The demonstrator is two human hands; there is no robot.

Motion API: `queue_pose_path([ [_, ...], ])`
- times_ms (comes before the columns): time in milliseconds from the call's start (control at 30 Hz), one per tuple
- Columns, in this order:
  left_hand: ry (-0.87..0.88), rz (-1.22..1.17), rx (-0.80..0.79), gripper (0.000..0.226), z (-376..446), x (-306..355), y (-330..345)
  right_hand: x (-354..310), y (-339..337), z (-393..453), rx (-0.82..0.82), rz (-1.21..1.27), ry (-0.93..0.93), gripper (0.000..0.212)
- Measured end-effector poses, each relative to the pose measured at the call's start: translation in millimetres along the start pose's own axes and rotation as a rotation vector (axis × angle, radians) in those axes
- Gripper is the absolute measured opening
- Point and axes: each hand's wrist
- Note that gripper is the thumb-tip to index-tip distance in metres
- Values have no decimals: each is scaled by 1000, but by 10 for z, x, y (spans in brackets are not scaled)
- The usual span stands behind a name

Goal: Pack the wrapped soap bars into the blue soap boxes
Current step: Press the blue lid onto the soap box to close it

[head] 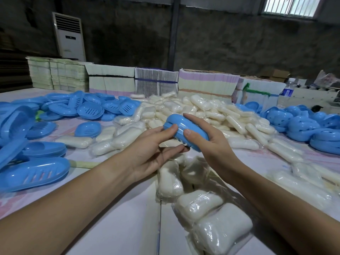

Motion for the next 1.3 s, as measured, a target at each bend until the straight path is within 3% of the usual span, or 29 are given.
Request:
queue_pose_path([
  [567,-38,109,-11,49,-20,-5,-34,-48,-75,27,-93,-58,49,31],
  [733,9,148,9,50,-11,-3,-20,-37,-36,9,-52,18,53,30],
  [933,3,-27,87,40,19,0,19,-20,-19,7,-24,53,53,37],
  [1300,21,-18,125,39,7,-37,6,-58,-44,16,-101,9,49,33],
])
Point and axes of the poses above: each hand's wrist, its own z-axis towards the middle knuckle, its own y-axis out of the palm, x = y × z, and after that the axes turned 7 degrees about x, right-handed
